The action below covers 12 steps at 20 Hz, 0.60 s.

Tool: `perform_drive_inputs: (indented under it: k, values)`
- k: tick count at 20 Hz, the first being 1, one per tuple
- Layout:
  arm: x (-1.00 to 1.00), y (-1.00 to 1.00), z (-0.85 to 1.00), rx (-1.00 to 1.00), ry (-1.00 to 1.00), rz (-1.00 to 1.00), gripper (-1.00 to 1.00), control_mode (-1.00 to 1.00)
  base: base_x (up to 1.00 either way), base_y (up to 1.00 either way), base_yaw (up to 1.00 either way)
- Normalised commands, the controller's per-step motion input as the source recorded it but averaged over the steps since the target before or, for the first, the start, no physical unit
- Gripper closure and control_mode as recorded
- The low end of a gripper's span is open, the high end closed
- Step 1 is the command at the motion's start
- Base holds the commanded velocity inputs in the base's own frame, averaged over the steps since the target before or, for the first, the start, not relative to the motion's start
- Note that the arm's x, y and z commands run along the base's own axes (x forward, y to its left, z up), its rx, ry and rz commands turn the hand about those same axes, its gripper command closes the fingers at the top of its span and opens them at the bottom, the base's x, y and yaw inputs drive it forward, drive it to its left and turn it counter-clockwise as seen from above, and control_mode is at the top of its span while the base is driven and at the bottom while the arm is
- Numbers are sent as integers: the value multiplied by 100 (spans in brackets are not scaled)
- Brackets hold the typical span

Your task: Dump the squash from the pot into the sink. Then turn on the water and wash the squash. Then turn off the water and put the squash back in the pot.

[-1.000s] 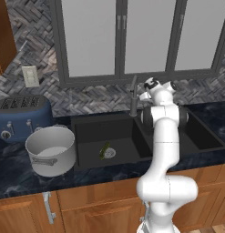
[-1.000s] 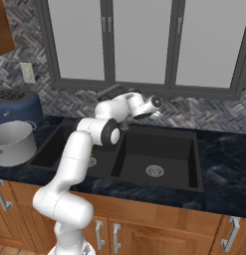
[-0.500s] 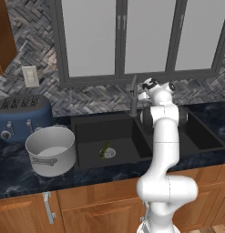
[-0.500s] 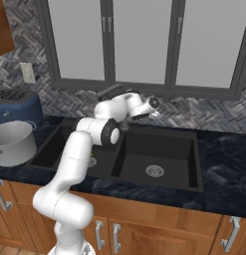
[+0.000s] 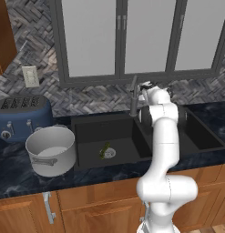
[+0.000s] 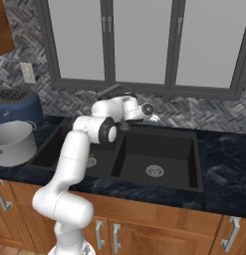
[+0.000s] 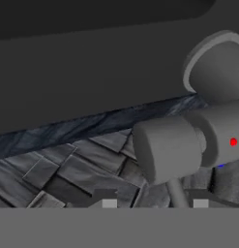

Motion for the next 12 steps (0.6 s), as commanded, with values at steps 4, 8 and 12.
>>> perform_drive_inputs:
  k: [4, 8, 12]
  values:
    - [0, -44, 0, 11, 8, -34, 100, -100, 0, 0, 0]
    - [0, -45, 0, 13, 12, -32, 100, -100, 0, 0, 0]
    - [0, -56, 0, 16, 16, -31, 100, -100, 0, 0, 0]
